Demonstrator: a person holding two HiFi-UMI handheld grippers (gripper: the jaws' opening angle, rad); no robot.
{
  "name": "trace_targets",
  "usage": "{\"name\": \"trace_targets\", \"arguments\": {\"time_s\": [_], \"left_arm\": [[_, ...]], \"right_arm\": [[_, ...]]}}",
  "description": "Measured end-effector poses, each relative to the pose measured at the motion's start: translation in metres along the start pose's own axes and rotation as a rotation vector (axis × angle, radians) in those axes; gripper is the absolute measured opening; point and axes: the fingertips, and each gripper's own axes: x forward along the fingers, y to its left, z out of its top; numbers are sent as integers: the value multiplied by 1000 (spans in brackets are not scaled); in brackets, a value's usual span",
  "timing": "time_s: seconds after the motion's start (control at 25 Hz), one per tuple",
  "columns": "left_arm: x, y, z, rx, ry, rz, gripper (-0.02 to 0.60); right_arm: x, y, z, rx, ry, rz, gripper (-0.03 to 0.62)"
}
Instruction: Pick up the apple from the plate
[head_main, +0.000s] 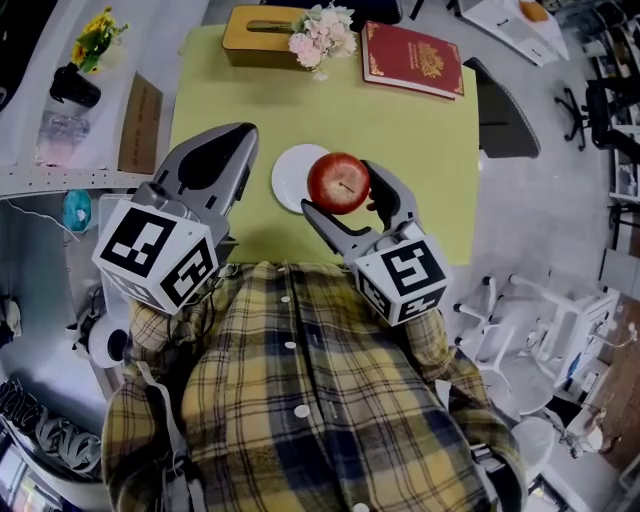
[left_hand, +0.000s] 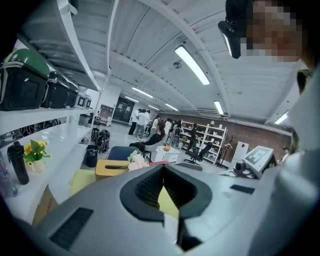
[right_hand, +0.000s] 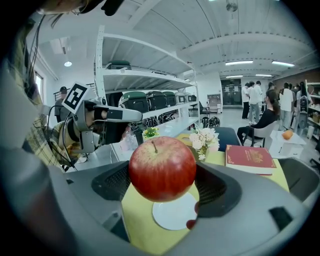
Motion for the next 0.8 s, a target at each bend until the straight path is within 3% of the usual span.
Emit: {"name": "trace_targets", "arguments": {"time_s": [0.8], "left_arm": [[-1,10,7,73,33,-37,5]], "right_arm": [[-3,0,-13,8,23,-3,387]]}}
